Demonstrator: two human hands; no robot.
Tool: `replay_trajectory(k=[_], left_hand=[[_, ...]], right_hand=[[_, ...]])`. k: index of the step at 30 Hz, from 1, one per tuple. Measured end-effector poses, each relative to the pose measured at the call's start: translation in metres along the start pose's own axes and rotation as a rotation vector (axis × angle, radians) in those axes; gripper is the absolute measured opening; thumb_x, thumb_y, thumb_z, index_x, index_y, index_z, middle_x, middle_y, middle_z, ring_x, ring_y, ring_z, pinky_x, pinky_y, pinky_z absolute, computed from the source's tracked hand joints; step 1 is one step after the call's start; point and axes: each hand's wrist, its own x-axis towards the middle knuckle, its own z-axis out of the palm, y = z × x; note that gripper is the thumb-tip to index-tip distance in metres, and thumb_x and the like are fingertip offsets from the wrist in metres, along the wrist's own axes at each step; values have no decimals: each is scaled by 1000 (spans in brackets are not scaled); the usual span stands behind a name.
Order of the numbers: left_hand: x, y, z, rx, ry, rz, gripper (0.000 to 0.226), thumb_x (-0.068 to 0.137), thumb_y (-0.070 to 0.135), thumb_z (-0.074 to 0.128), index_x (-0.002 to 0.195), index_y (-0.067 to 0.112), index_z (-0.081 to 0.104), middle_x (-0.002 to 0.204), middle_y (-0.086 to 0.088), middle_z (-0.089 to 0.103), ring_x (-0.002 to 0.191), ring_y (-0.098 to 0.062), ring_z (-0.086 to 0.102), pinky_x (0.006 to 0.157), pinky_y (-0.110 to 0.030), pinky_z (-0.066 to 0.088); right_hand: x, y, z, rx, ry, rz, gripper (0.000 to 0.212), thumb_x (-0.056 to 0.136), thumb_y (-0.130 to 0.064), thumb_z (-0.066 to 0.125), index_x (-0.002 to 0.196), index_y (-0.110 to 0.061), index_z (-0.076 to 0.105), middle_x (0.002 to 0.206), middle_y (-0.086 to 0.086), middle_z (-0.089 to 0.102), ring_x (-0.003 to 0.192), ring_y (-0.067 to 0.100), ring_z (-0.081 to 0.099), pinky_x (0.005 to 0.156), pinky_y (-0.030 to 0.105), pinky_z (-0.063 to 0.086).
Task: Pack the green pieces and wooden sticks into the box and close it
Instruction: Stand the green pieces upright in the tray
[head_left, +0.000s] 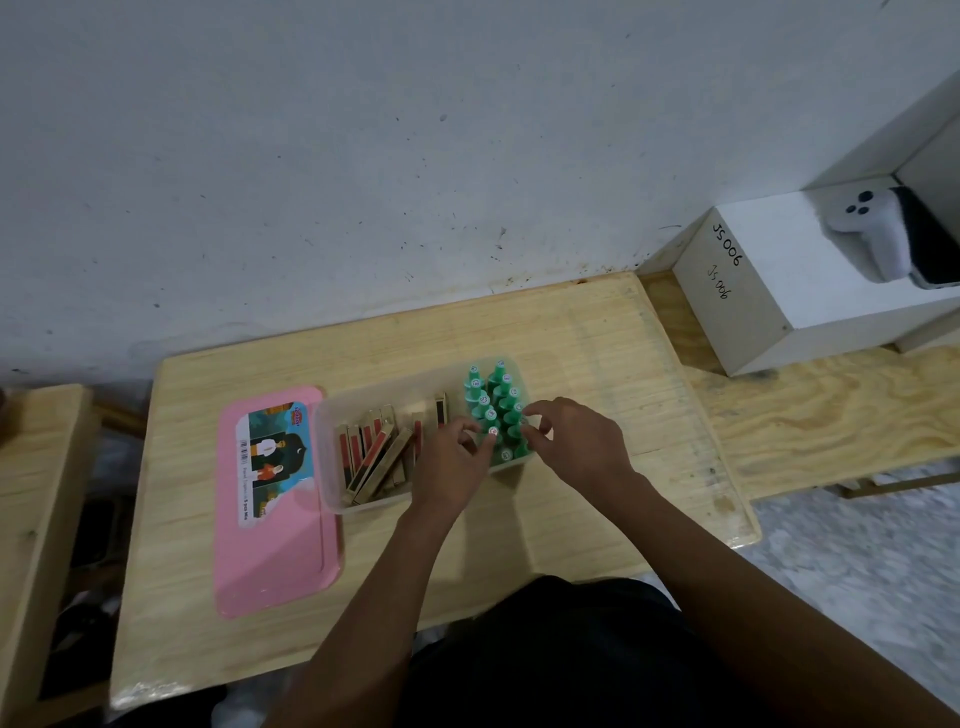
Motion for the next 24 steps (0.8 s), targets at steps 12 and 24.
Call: replay_trajectory(k=[12, 24], left_hand=[[1, 3, 4, 31, 27, 33, 22, 85, 36, 67, 100, 20, 71, 100, -1, 73, 85, -10, 66, 68, -20, 47], [-1, 1, 3, 44, 30, 64, 23, 86, 35, 66, 102, 19, 70, 100, -3, 73, 86, -12, 66, 66, -20, 44]], right_hand=[[8, 0, 3, -33, -34, 9, 19, 92, -41, 56, 106, -34, 67, 97, -9, 66, 84, 11, 62, 64, 26, 45], [8, -3, 0, -13, -18, 35, 22, 93, -41, 55, 112, -34, 65, 99, -11, 67, 87, 9, 61, 63, 25, 39]])
